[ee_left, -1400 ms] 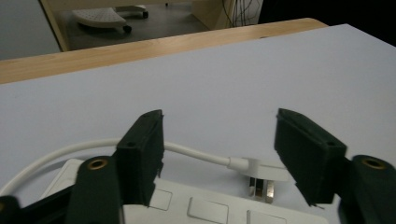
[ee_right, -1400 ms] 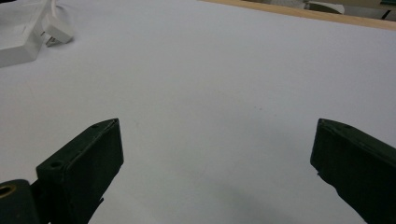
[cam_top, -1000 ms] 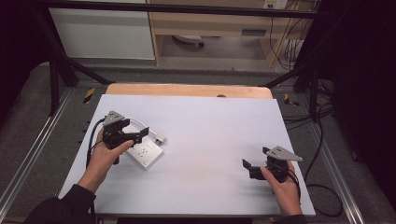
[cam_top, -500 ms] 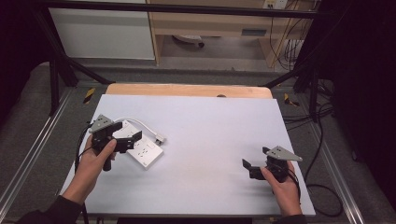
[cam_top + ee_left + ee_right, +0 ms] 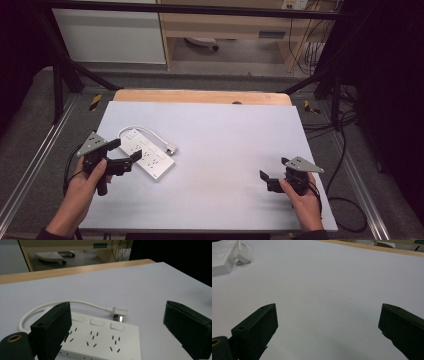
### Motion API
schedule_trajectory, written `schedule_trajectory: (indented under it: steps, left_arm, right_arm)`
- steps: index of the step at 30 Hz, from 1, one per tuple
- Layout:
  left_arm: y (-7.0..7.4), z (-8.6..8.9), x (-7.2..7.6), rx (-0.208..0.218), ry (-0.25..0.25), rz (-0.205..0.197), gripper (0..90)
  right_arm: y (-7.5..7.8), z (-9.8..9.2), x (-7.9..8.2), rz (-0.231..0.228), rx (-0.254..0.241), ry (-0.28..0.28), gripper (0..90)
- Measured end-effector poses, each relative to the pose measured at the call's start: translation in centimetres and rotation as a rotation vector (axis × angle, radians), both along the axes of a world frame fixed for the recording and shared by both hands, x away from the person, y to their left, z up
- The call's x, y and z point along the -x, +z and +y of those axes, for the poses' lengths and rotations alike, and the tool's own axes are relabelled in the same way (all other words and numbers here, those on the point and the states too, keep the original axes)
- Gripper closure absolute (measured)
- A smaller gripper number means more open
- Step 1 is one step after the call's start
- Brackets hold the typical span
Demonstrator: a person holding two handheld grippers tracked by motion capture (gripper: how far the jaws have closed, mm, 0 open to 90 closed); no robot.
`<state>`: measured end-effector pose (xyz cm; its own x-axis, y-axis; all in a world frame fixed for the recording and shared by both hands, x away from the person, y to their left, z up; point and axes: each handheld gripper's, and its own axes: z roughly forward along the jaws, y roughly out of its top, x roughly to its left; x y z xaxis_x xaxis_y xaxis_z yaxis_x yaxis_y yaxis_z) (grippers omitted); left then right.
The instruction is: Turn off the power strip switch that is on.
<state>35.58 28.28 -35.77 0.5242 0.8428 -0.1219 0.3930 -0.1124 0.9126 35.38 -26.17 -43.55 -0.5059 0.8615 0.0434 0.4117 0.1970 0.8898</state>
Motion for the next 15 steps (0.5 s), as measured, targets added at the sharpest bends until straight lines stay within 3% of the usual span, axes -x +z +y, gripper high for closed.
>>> schedule_trajectory:
  steps: [11, 15]
  left_arm:
    - [-0.8, 1.3, 2.1, -0.009, 0.006, -0.012, 7.5]
    - [-1.5, 1.7, 2.8, -0.005, 0.011, 0.002, 7.4]
  right_arm:
    - [0.0, 0.0, 0.0, 0.001, 0.001, -0.001, 2.9]
    - [0.0, 0.0, 0.0, 0.000, -0.002, -0.003, 2.9]
